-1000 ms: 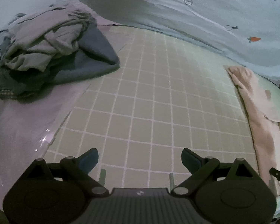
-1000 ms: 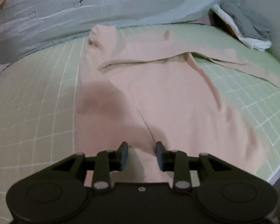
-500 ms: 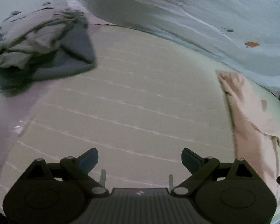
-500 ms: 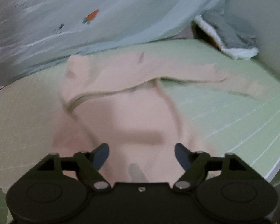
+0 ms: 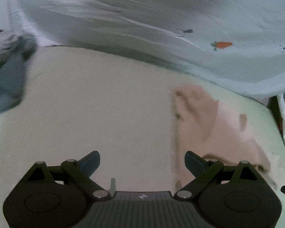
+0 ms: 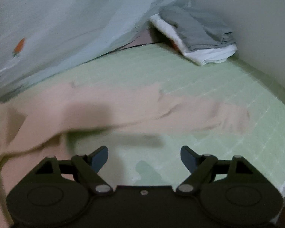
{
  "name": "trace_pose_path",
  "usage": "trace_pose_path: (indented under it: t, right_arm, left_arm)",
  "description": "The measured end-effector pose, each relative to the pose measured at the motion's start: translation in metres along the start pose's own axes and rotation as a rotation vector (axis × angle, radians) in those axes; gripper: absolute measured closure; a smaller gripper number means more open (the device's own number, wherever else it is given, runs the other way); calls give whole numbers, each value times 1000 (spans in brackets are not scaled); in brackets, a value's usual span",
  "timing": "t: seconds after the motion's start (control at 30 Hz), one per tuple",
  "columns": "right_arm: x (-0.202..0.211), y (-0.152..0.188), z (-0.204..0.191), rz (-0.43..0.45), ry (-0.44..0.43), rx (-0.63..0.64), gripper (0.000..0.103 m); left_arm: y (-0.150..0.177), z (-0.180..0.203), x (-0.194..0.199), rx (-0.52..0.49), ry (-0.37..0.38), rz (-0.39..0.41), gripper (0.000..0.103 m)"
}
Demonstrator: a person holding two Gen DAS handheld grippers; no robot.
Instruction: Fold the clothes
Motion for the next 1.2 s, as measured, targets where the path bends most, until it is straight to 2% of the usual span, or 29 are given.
trace_pose_path:
  t: [0.13, 0.23, 0.33, 0.43, 0.53, 0.6, 0.63, 0.7, 0.73, 0.77, 0.93, 1.03, 1.1, 1.17, 1.2]
  right_arm:
    - [-44, -31, 18, 16, 35, -60, 18]
    - [-75, -51, 12, 11, 46, -94, 18]
    - [-100, -62, 10, -12, 34, -122, 19]
    - [-117, -63, 3, -38, 20, -117, 22]
    - [-128, -58, -5, -67, 15, -81, 27]
    - [-130, -54, -12, -80, 3, -69, 35]
    - [-131, -52, -15, -87, -4, -63, 51]
    - [-133, -48, -21, -97, -16, -48, 72]
    - [-131, -52, -22, -89, -23, -25, 95]
    - [-129, -55, -23, -81, -31, -2, 99]
    - [-131, -76, -34, -35, -52, 60, 100]
    - [-135, -89, -42, -5, -60, 78, 100]
    - [-138, -98, -48, 14, -65, 90, 100]
    - [-141, -107, -54, 34, -71, 102, 100]
    - [-142, -111, -57, 43, -73, 108, 100]
  left_arm:
    - [-26, 39, -35, -21, 39, 19, 9]
    - [-46, 66, -66, -33, 62, 15, 13]
    - [-61, 83, -104, -29, 80, -31, 21]
    - [-67, 92, -136, -24, 89, -85, 35]
    - [-68, 99, -161, -22, 122, -139, 58]
    - [-66, 101, -170, -16, 147, -159, 94]
    - [-66, 101, -172, -13, 152, -159, 93]
    - [-69, 101, -173, -5, 160, -149, 96]
    - [-71, 99, -172, -1, 162, -135, 96]
    - [-76, 97, -169, 5, 157, -115, 97]
    - [-107, 79, -153, 106, 178, -28, 97]
    - [-118, 72, -156, 121, 165, -3, 97]
    - [-119, 70, -166, 119, 140, -10, 97]
    - [-112, 68, -182, 123, 106, -51, 96]
    - [-108, 67, -189, 128, 87, -78, 89]
Point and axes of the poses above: each gripper's, at about its wrist camera, not at the fingertips, and x roughly against the way its jaws point, z to its right, y to its underside, the point moved 8 cm from there along -x, roughly the way its jaws point, and after that the axes turned 8 degrees about z, right-handed, at the moved point
